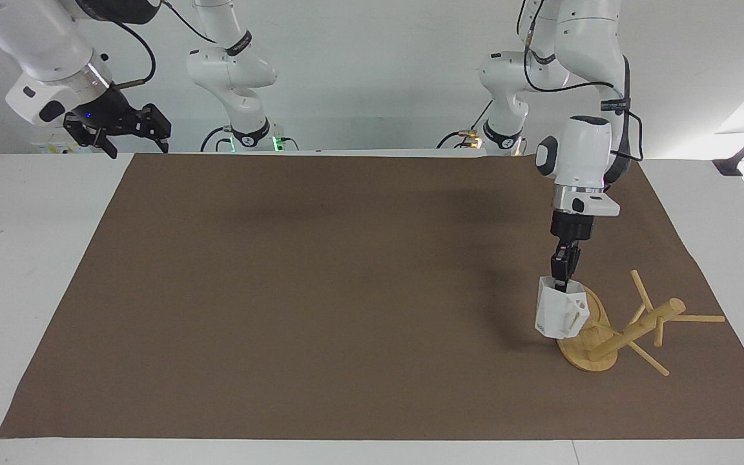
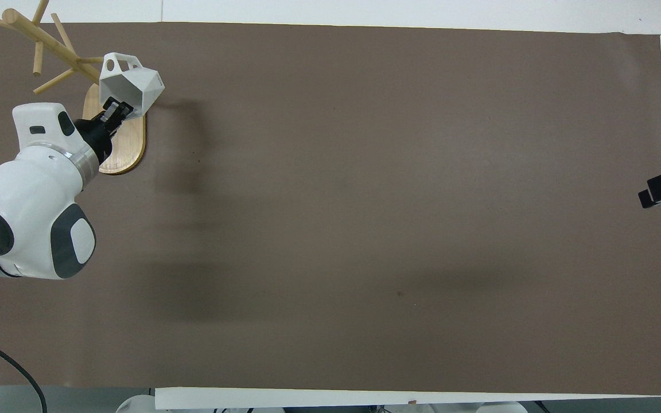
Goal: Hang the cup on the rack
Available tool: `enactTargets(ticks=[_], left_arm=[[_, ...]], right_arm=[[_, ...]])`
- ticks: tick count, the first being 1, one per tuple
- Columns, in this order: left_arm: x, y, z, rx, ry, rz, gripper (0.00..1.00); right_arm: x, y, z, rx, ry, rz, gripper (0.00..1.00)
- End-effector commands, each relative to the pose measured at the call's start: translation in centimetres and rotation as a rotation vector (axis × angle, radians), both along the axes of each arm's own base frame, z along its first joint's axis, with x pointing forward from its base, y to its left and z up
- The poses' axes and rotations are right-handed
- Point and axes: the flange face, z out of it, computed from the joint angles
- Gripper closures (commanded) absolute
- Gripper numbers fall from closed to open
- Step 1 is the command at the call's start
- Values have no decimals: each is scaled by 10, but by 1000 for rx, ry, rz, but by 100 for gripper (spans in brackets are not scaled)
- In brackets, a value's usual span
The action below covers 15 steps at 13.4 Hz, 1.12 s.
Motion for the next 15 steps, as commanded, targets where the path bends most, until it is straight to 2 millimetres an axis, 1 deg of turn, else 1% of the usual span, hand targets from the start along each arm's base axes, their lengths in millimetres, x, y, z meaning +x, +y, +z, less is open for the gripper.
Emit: enactTargets(ticks=[1,3,5,6,7,8,9,10,11,12,13,14,15], left_arm=[[12,7,-5,-3,-7,13,100],[13,12,-7,-5,-4,25,100],[13,13,-7,-2,8,27,100],[16,20,-5,-3,5,39,100],[20,21,-2,-3,7,42,100],[22,22,-3,-4,18,47,100],[22,24,-5,-14,26,60,100],[24,26,-13,-23,40,73,100],[26,29,-14,-26,42,81,100],[28,36,-15,-25,51,93,100],[32,36,-12,-22,72,94,100],[39,35,-6,-17,111,93,100],[42,34,-3,-13,134,91,87]], right_arm=[[-9,-15,-3,-13,5,-50,0],[-10,-17,-6,-26,12,-121,0],[-10,-17,-6,-26,14,-123,0],[-10,-21,-6,-26,11,-132,0],[-12,-29,-7,-26,16,-153,0],[-12,-32,-7,-27,18,-174,0],[-12,-33,-7,-35,17,-206,0],[-12,-33,-7,-38,17,-221,0],[-12,-32,-7,-38,19,-221,0],[-9,-31,-10,-39,22,-218,0],[-9,-29,-10,-39,20,-215,0],[-9,-34,-10,-39,19,-219,0],[-8,-36,-12,-33,23,-222,0]])
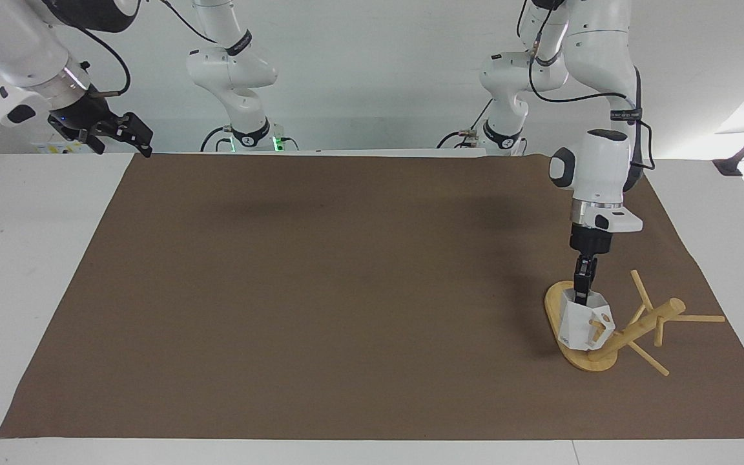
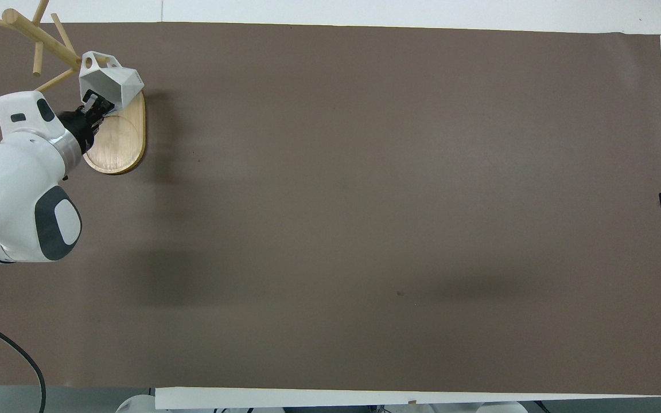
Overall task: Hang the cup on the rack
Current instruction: 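Open the left gripper to release the cup on the tree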
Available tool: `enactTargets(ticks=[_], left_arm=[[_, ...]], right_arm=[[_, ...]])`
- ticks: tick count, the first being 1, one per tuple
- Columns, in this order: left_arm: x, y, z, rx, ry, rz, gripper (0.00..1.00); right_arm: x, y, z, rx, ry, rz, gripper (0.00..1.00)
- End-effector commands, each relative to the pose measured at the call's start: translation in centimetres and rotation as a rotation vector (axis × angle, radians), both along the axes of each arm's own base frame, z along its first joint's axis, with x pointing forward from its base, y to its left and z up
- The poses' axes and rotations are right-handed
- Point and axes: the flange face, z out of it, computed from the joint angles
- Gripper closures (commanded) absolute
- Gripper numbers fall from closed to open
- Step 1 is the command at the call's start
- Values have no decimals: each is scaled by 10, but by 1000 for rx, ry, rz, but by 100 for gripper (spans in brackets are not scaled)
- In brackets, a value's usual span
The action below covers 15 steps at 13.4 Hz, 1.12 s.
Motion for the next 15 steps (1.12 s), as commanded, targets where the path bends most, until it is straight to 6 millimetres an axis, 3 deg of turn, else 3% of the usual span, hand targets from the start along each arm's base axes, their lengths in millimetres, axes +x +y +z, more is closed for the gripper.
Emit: enactTargets(ticks=[1,3,4,7,10,11,15], left_arm=[[15,-1,13,-4,55,4,59],[14,-9,15,-4,74,-5,0],[14,-16,19,-3,73,-16,0],[14,-2,32,16,110,-10,0],[15,6,79,74,227,-64,0],[17,19,93,102,275,-92,0],[-7,43,169,215,466,-324,0]], right_arm=[[-4,-2,-4,-9,9,-16,0],[-3,4,-4,-5,5,-5,0],[-3,7,-4,-1,6,0,0],[-3,7,-4,-2,6,0,0],[-1,7,-3,-19,-3,0,0],[2,3,-2,-25,-28,-5,0],[5,3,-1,-70,-45,5,0]])
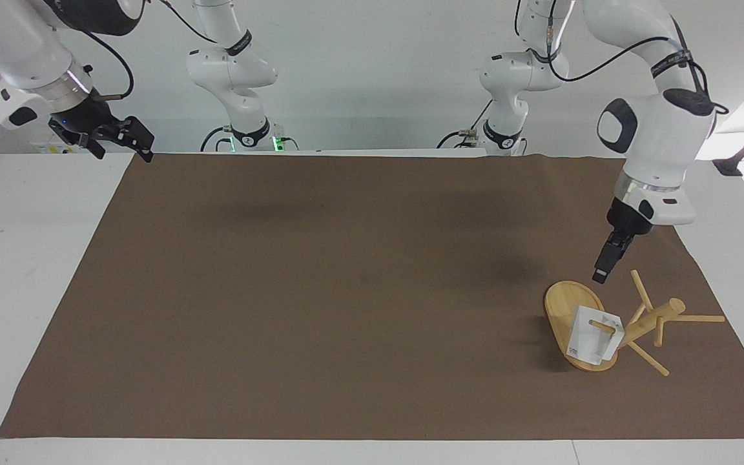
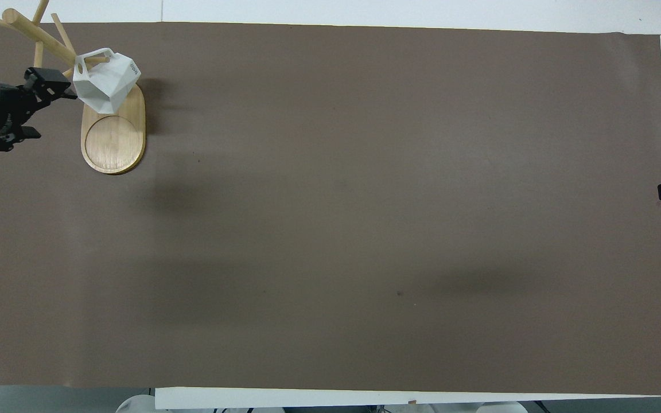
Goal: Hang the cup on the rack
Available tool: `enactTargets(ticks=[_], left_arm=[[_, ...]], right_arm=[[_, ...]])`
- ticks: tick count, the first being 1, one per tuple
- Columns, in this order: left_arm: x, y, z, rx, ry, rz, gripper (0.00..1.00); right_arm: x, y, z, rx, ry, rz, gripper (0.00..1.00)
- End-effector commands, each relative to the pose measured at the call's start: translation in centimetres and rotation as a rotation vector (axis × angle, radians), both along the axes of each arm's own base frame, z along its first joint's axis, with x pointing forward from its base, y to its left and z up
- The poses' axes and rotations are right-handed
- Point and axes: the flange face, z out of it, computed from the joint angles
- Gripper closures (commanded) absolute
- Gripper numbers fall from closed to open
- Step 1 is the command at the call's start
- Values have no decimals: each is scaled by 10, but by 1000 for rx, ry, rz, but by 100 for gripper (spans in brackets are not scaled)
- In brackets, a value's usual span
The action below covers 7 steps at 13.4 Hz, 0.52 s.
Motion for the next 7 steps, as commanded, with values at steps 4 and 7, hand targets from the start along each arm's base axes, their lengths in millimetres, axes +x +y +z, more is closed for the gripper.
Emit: enactTargets(ticks=[4,7], left_arm=[[-30,43,87,82,184,-442,0],[-29,50,95,108,231,-685,0]], right_arm=[[-3,2,-2,-34,-1,-7,0],[-3,2,-3,-33,5,-6,0]])
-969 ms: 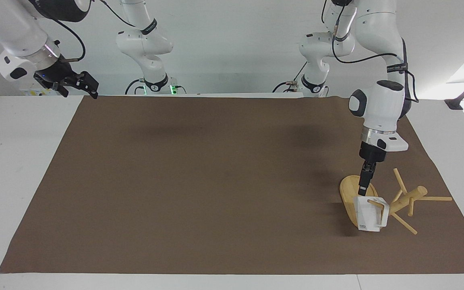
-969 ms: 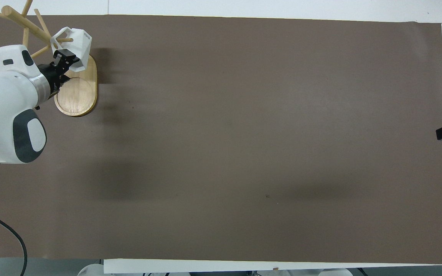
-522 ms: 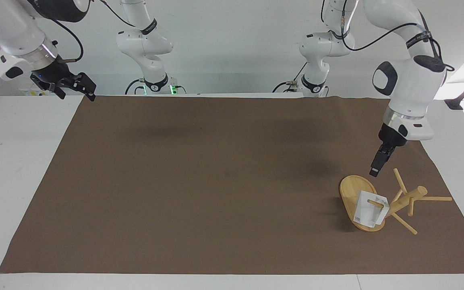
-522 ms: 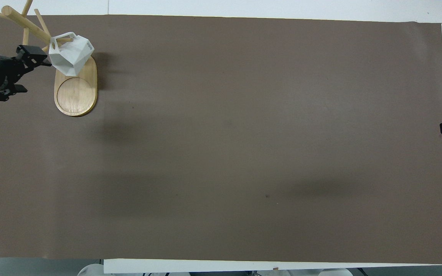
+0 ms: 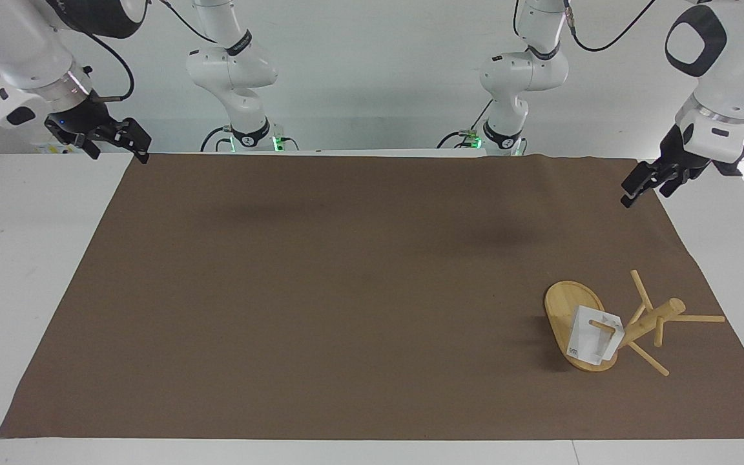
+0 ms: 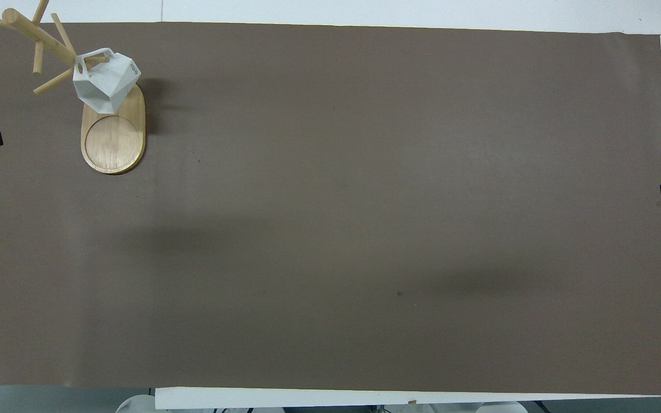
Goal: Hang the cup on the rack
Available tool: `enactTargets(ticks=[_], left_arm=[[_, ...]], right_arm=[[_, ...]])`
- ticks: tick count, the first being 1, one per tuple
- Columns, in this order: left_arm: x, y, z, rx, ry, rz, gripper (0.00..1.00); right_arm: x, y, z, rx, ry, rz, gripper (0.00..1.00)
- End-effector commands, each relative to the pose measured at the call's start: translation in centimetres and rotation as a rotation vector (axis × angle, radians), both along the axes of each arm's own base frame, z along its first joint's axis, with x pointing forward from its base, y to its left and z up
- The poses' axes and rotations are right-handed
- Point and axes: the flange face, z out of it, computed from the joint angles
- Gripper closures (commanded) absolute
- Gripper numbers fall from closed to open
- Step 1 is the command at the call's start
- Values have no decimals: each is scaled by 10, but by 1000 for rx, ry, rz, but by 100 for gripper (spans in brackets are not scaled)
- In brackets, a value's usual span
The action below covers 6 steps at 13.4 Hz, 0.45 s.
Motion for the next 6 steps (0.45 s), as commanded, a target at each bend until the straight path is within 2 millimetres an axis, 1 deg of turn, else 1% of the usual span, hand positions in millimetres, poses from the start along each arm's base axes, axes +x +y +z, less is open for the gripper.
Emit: enactTargets(ticks=[1,4,6], left_arm=[[9,-1,-1,15,48,-140,0],[8,-8,0,12,46,-152,0],[8,-11,1,11,43,-155,0]], right_arm=[[-4,0,-2,-21,2,-11,0],[-5,-6,-2,-19,2,-20,0],[-5,-5,-2,-19,3,-19,0]])
